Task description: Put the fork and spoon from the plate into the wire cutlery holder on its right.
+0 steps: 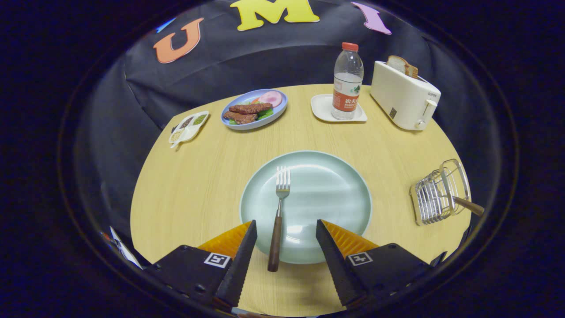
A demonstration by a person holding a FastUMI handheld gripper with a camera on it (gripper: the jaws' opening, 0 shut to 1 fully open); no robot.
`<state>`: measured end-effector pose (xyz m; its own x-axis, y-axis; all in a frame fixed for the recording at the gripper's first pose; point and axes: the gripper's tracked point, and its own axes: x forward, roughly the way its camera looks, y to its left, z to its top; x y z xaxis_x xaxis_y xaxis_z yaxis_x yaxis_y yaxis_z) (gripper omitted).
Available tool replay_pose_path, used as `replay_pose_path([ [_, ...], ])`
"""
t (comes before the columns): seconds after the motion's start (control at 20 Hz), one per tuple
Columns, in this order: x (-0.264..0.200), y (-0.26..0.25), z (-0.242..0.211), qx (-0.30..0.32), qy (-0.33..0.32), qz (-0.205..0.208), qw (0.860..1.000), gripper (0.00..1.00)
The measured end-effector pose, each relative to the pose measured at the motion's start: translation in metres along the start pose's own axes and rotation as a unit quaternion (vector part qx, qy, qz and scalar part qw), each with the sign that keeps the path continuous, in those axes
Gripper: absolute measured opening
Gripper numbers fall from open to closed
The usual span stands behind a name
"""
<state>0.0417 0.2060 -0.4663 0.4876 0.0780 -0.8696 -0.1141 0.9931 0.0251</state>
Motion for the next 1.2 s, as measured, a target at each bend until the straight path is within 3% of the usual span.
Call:
replay_pose_path([
  [0.3,0.03,0.011,-0.009,0.006,-0.004,-0.029,1.0,0.64],
  [0.45,0.042,0.011,-0.013,0.006,-0.001,-0.04,0.999,0.36],
  [0.65,0.044,0.009,-0.013,0.005,0.002,-0.044,0.999,0.09],
  [0.8,0.037,0.005,-0.013,-0.005,0.005,-0.05,0.999,0.04],
  [1.2,-0.023,-0.011,0.016,-0.058,-0.017,-0.017,0.998,0.04],
])
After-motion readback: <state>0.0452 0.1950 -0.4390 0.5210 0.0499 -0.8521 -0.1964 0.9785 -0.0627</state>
